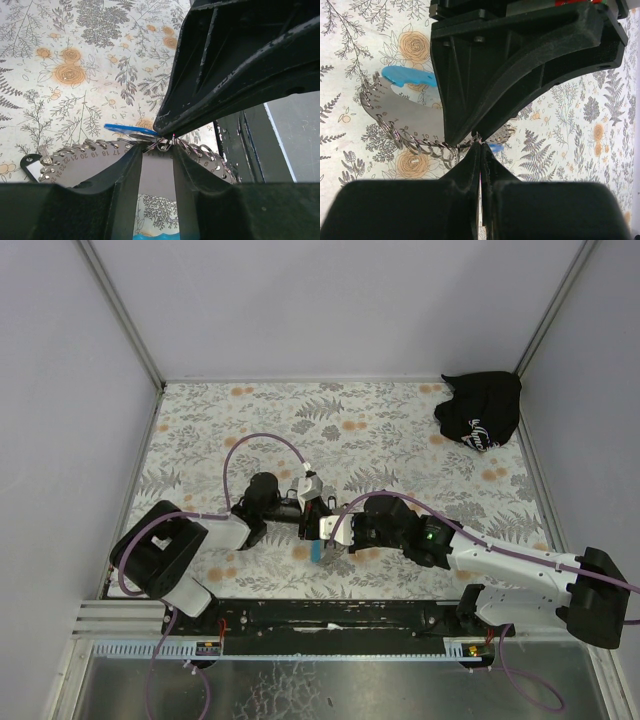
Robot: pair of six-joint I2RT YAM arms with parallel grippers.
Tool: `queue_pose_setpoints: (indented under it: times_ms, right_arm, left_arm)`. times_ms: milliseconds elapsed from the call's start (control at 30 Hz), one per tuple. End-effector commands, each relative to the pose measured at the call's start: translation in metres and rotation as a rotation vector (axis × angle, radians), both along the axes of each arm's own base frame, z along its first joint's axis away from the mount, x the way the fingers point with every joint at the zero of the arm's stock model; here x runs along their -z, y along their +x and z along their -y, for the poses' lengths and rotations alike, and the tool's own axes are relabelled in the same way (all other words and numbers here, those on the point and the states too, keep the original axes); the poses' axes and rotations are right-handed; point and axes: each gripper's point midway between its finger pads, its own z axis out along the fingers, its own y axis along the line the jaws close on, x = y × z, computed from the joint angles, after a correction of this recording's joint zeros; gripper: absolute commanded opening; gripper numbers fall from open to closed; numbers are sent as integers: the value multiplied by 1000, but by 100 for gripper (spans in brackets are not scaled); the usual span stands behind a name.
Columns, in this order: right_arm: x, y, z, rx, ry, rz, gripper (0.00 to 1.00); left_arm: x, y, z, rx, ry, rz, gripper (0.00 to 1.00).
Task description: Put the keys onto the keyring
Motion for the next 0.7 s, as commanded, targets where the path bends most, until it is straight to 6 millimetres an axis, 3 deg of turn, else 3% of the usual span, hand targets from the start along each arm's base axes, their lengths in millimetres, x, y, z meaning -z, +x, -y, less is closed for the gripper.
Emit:
queue_pose_setpoints:
  times_ms: [0,300,667]
  right_arm:
    - [-43,6,-19,-21,109,65,0]
    - [-43,9,-15,6,102,73,0]
    - [-28,7,-3,60,111,44,0]
  left_arm:
    - [-20,1,7,25,-57,66,27]
    - [-19,0,6,16,-54,62,0]
    - [-28,27,-2,-251,-89,-40,0]
